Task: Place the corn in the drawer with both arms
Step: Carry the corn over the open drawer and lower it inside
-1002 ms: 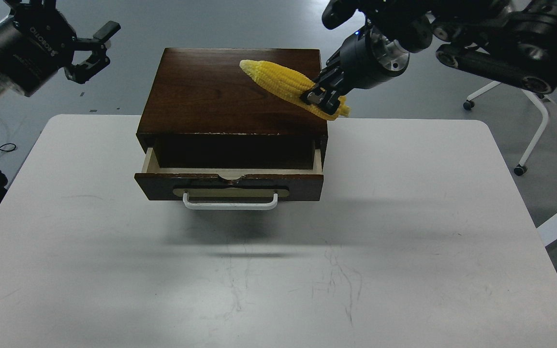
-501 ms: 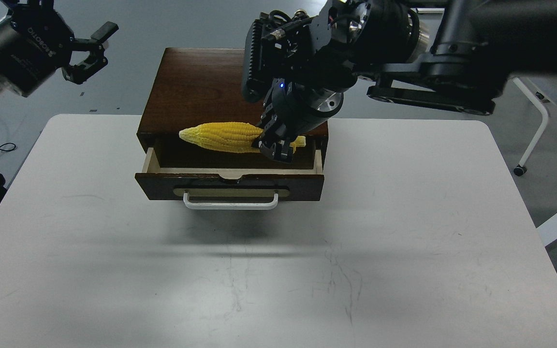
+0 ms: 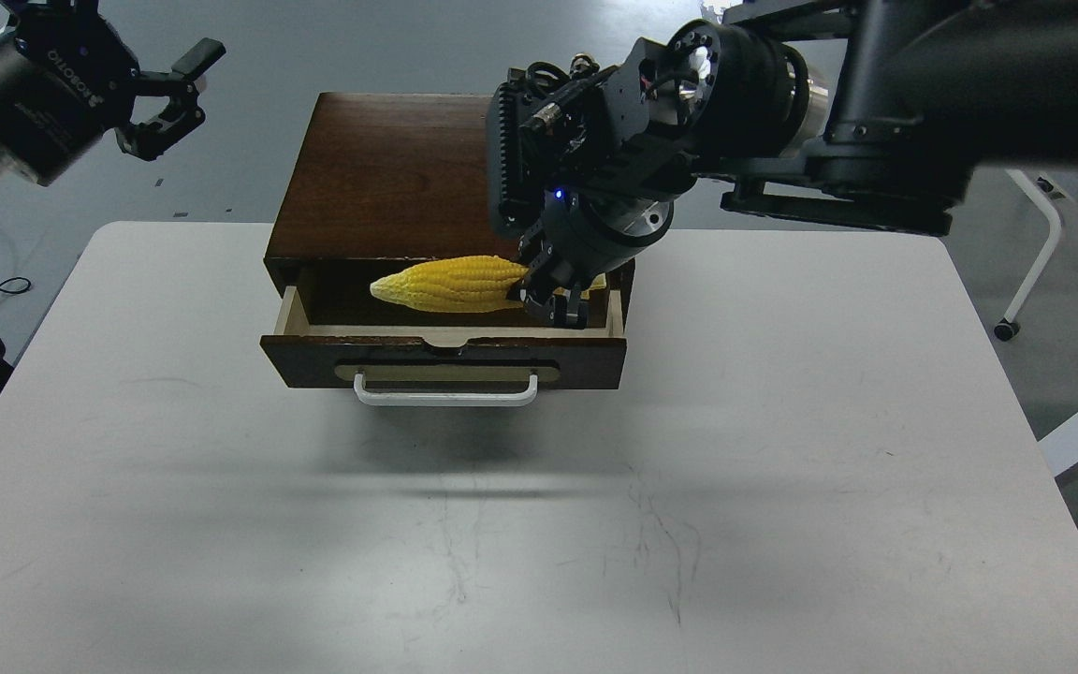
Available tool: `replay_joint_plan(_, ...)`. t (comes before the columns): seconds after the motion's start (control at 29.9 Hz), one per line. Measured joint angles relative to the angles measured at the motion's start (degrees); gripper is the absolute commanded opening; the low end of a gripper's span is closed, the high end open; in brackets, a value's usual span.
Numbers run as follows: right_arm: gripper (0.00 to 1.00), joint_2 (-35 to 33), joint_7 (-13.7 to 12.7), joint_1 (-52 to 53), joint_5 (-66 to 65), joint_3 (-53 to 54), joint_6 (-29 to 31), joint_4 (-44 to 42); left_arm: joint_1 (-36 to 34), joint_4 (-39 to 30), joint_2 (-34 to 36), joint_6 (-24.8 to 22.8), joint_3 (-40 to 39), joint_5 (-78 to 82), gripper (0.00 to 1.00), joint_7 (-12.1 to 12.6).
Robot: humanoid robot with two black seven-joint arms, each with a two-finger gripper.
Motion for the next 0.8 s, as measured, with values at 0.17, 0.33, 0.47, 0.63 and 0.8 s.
replay_joint_plan(0.17,0.14,0.50,0.00,-2.11,0.11,-0.23,-0.01,-1.75,0.01,-0.07,0.45,-0.14,0.00,0.00,0.99,0.00)
replay_joint_plan(0.33,0.14,0.72,0.00,-3.03,0.12,-0.98,-0.12,-2.47,0.04,-0.07,0.61,-0.19,-0.30,0.00,0.99,0.00)
replay_joint_plan(0.47,0.17,1.36,0.00,-3.61,0.12,-1.10,-0.18,-3.10,0.05,-0.07,0.67,-0.20,-0.35,0.00,0.99,0.00)
replay_joint_plan(0.63,0.21,2.32,0.00,-4.57,0.25,-1.11,-0.19,-4.39,0.05,-0.07,0.76,-0.20,-0.35,0.00,0.99,0.00)
replay_joint_plan(0.8,0.26,2.54,0.00,-5.61,0.25,-1.11,-0.19,-5.12,0.05,-0.07,0.87,-0.21,-0.35,0.00,0.99,0.00)
